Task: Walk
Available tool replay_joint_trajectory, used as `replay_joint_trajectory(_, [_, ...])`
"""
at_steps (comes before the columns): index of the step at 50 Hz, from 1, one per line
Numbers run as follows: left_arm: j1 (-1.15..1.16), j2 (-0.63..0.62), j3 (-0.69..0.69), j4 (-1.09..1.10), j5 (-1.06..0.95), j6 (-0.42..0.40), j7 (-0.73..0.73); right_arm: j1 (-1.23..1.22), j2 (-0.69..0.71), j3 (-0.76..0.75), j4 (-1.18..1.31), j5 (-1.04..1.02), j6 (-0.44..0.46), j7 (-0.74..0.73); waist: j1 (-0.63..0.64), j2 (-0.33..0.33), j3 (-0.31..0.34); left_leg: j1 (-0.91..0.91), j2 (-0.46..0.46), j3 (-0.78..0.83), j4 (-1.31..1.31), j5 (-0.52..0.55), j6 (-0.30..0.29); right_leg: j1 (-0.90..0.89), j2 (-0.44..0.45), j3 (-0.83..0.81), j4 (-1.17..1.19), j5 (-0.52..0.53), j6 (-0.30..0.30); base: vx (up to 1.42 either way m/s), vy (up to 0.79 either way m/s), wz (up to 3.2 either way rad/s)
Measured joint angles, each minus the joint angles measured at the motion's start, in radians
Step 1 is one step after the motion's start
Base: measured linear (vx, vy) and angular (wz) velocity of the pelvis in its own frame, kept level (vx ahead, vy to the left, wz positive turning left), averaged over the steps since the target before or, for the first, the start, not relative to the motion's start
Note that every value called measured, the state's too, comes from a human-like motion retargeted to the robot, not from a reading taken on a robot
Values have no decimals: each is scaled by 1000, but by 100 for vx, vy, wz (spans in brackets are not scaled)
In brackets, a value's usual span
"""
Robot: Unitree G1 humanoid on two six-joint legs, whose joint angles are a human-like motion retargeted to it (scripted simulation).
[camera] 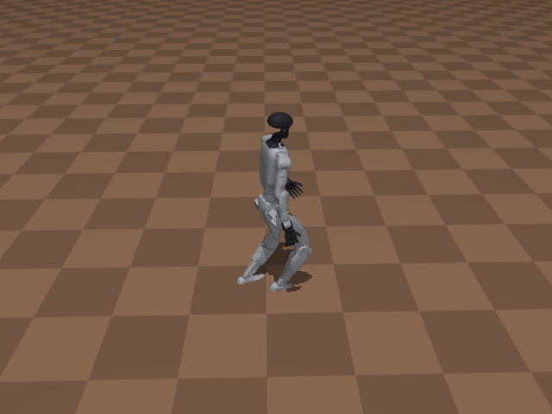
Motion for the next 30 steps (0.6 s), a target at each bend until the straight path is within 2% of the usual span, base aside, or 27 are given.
replay_joint_trajectory(5, [43, -22, -7, 14, -11, 3, -14, -10, -14, 3, 11, -5, -5, -11, 50, 40, 10, -2, 90, -48, 229, 0, -46, 97, 88, -35, -13, -49, -54, 27, -14, 17])
replay_joint_trajectory(8, [78, -38, -23, 43, 8, 17, -36, -47, -39, 9, 14, -12, -7, -16, 88, 94, 27, -62, 221, -55, 457, 99, -75, 166, 174, -74, -70, -87, -97, 22, -13, 31])
replay_joint_trajectory(10, [102, -49, -35, 64, 26, 30, -52, -76, -60, 11, 9, -14, -9, -22, 115, 117, 33, -122, 293, -56, 582, 154, -69, 202, 218, -87, -112, -103, -117, 21, -13, 42])
replay_joint_trajectory(13, [145, -63, -50, 95, 51, 45, -74, -117, -89, 8, -10, -11, -14, -34, 153, 122, 31, -219, 337, -52, 657, 143, -31, 254, 243, -87, -178, -115, -119, 23, -12, 48])
replay_joint_trajectory(15, [177, -71, -53, 113, 62, 47, -89, -141, -106, 2, -30, -5, -19, -41, 174, 117, 30, -275, 331, -42, 634, 108, -10, 290, 244, -79, -217, -119, -108, 25, -9, 47])
replay_joint_trajectory(19, [249, -83, -43, 137, 66, 39, -115, -176, -124, -11, -80, 6, -38, -57, 189, 94, 23, -342, 251, -16, 432, 56, 0, 346, 219, -59, -269, -120, -72, 27, -5, 48])
replay_joint_trajectory(25, [340, -89, -16, 140, 50, 37, -130, -207, -116, -10, -144, -15, -59, -77, 172, 45, -22, -398, 88, -10, 89, 91, -22, 376, 148, -45, -314, -145, -37, 25, -1, 55])
replay_joint_trajectory(30, [386, -90, 5, 138, 37, 33, -114, -192, -85, 12, -152, -43, -62, -78, 171, 37, -26, -393, 50, -15, 132, 96, -8, 402, 132, -27, -238, -195, -41, 24, 4, 34])
